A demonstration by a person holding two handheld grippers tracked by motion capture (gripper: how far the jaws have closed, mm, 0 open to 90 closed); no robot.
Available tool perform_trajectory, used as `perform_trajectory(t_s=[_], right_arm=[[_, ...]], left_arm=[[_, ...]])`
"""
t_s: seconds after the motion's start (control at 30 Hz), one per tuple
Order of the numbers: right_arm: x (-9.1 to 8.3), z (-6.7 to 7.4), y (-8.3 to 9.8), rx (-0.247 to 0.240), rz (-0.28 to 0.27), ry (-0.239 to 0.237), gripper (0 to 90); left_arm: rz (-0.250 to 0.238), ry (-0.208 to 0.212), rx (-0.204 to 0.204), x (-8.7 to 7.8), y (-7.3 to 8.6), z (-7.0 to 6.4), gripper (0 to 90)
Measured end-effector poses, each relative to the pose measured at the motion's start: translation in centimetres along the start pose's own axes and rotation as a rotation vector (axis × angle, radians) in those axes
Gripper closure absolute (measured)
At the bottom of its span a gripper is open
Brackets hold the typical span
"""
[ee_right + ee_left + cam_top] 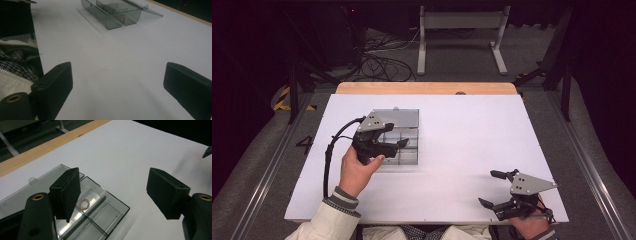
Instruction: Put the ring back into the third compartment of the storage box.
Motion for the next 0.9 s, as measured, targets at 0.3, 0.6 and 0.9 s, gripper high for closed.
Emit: perform_trajectory(t_s=[0.3, 0.6, 0.9], right_arm=[[0.0, 0.0, 0.0, 0.000, 0.000, -0.002, 9.4], [0.0, 0.1, 0.0, -0.001, 0.001, -0.003, 9.4], [0.0, 0.1, 0.0, -0.003, 0.000, -0.002, 9.4]], left_arm=[[-0.044, 0.002, 0.011, -2.0, 0.8, -0.2, 23.1], [-0.081, -0.010, 0.020, -3.7, 2.0, -0.3, 18.7], [-0.101, -0.044, 0.038, -4.5, 4.1, -0.4, 11.3]])
Point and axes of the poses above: each handheld gripper's, and its own axes: x roughly forward along the jaws, y roughly out of its underside, z roughly to its left, the point moved 7 cm from there along x, roughly forward along the jaws, and after that the axes turned 8 degrees about -y, right-handed, at the moved point
